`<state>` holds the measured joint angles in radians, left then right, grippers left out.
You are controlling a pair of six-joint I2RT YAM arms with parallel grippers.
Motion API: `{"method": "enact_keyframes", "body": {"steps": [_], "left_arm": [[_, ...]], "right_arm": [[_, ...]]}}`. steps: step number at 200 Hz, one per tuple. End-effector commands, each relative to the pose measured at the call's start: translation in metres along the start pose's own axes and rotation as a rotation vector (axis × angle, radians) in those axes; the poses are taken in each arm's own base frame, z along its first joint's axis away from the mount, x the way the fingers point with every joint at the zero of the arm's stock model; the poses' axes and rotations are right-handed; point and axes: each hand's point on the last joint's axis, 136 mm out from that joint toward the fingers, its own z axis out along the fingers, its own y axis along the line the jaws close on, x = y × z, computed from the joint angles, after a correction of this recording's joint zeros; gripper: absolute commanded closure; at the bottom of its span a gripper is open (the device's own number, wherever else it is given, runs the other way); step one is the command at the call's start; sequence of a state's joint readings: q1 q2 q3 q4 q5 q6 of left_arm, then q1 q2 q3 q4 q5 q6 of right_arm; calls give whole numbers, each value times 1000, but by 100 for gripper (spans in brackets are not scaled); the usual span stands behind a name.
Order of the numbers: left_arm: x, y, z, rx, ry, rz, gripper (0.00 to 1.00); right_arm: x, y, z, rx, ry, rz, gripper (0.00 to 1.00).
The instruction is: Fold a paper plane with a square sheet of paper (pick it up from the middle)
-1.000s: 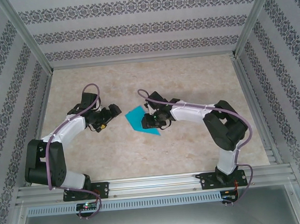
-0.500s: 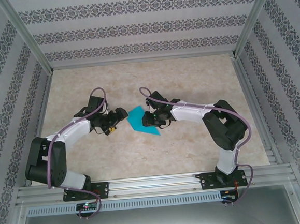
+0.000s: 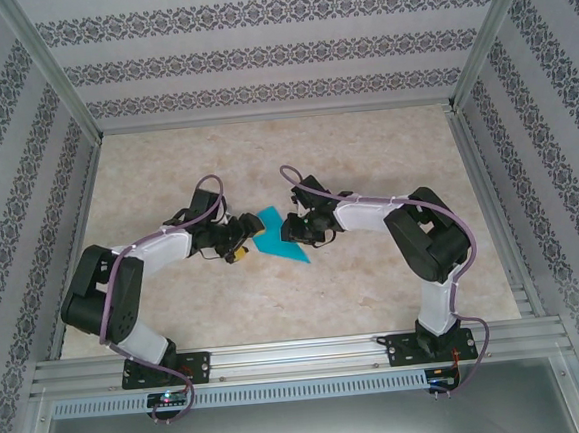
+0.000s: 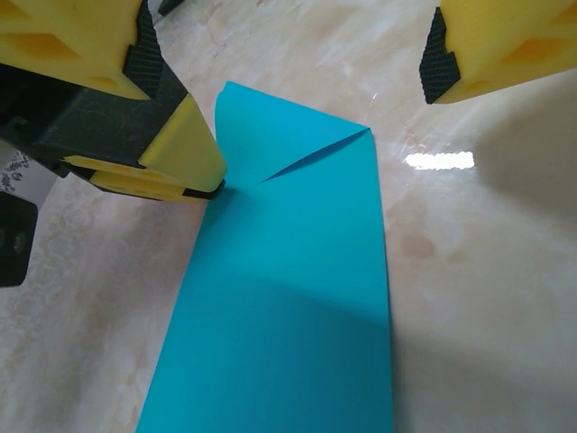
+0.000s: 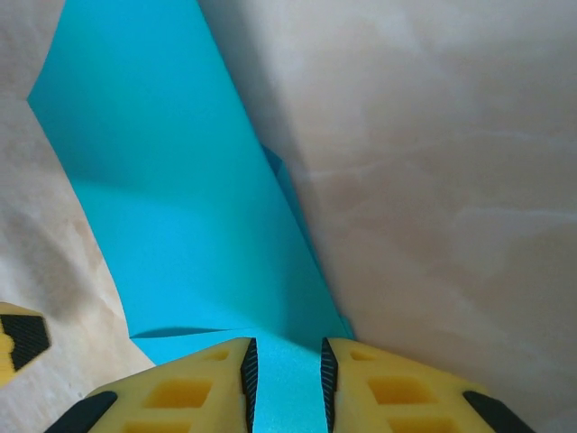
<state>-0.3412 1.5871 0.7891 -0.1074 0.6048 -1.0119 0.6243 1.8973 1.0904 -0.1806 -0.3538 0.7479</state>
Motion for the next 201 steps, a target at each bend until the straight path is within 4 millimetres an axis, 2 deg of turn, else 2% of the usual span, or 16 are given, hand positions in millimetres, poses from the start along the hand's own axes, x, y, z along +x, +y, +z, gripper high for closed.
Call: {"method": "enact_keyframes", "body": {"steps": [1, 62, 111, 150, 201], "left_arm": [[6, -3, 9, 27, 24, -23, 25], [8, 8, 17, -14, 35, -45, 33], [8, 8, 23, -18, 52, -44, 39], [5, 1, 28, 7, 65, -31, 51], [3, -1, 32, 11, 72, -21, 61]], "right_arm": [[6, -9, 7, 4, 30, 45, 73], [5, -14, 7, -64, 40, 124, 73], [2, -12, 4, -136, 43, 175, 73], [0, -11, 3, -160, 45, 188, 73], [0, -12, 2, -162, 44, 192, 73]]}}
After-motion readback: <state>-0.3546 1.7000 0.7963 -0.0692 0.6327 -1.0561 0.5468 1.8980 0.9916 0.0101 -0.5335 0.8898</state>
